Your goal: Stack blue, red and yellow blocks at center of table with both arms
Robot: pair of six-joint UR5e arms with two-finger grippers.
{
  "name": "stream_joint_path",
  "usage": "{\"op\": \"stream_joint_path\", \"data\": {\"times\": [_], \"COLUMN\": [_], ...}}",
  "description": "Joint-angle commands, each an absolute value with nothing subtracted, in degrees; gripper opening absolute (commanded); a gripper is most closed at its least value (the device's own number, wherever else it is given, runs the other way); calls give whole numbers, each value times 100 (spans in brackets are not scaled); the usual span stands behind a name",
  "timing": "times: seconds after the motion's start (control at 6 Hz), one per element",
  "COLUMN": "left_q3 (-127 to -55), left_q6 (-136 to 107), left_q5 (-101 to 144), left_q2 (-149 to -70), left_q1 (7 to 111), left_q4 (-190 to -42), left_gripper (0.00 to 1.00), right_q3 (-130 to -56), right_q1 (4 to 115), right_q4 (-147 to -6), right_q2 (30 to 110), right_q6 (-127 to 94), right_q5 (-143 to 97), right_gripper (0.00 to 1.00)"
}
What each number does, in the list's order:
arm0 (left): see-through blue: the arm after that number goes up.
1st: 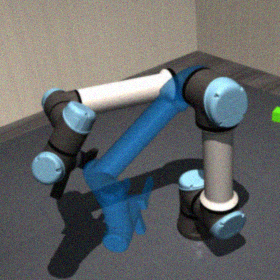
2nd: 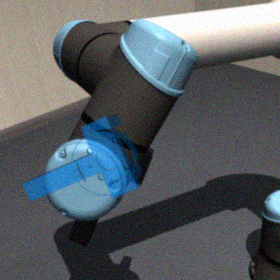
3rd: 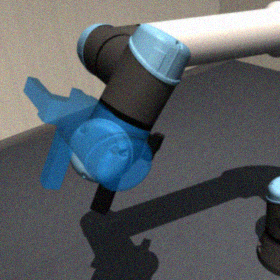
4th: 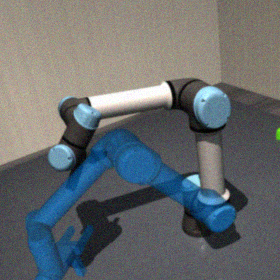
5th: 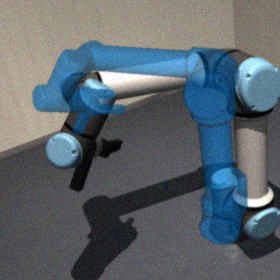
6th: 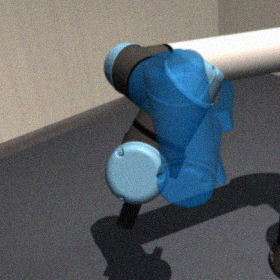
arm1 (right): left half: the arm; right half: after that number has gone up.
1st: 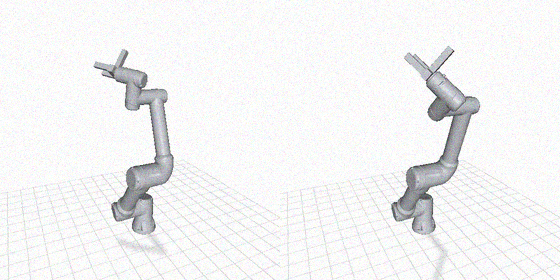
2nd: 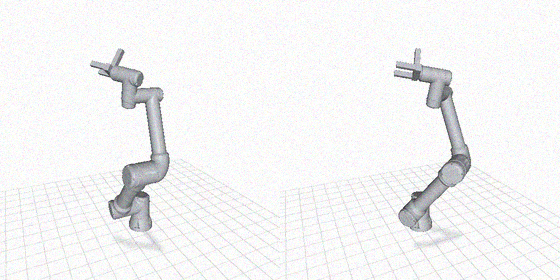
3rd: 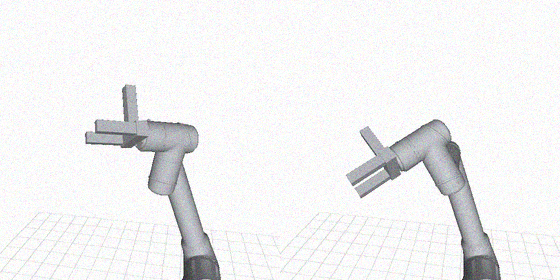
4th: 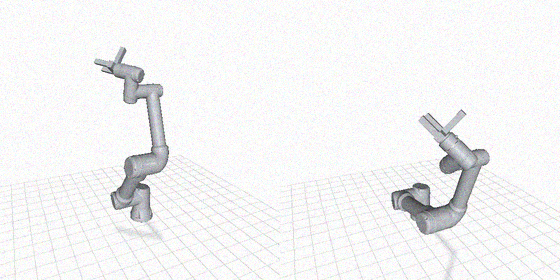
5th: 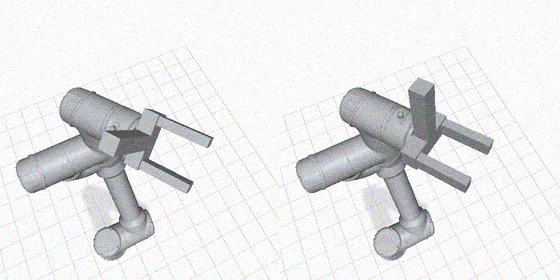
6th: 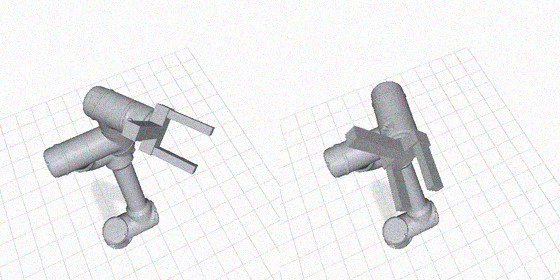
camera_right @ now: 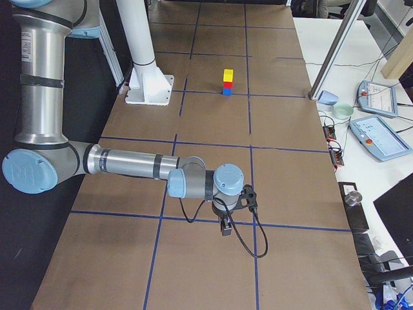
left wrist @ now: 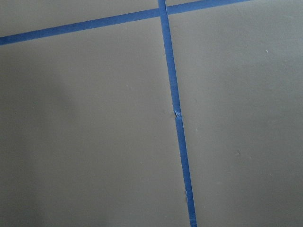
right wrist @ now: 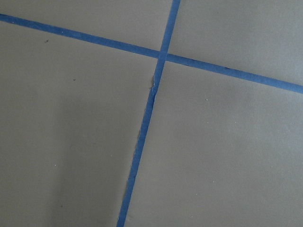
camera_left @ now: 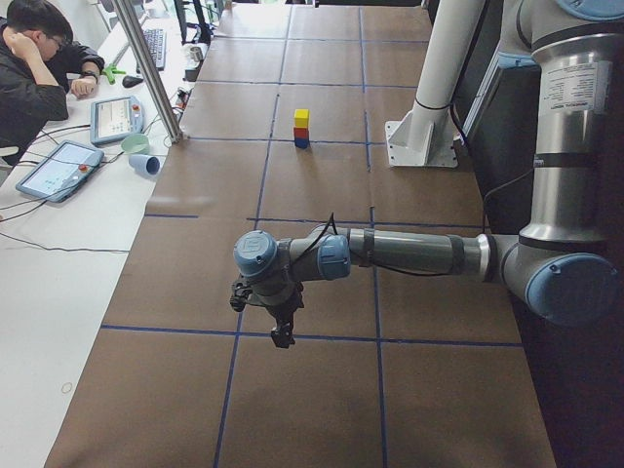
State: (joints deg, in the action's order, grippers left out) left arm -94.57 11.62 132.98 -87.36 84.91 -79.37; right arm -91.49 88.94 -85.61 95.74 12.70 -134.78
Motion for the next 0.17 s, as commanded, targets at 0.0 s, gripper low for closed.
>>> {"op": "stream_joint_path", "data": {"times": [0.0], "left_q3": [-9457], "left_q6": [1160], "left_q5": [13298], "left_q2": [-8736], "left_q1": [8490], "left_q4": [-7937], "left_gripper": [100], "right_q3": [-9141], "right_q1": [8895], "right_q4": [-8561], "right_q2": [9571], "right_q6": [1274], "right_q5": [-13482], "right_gripper": [100]}}
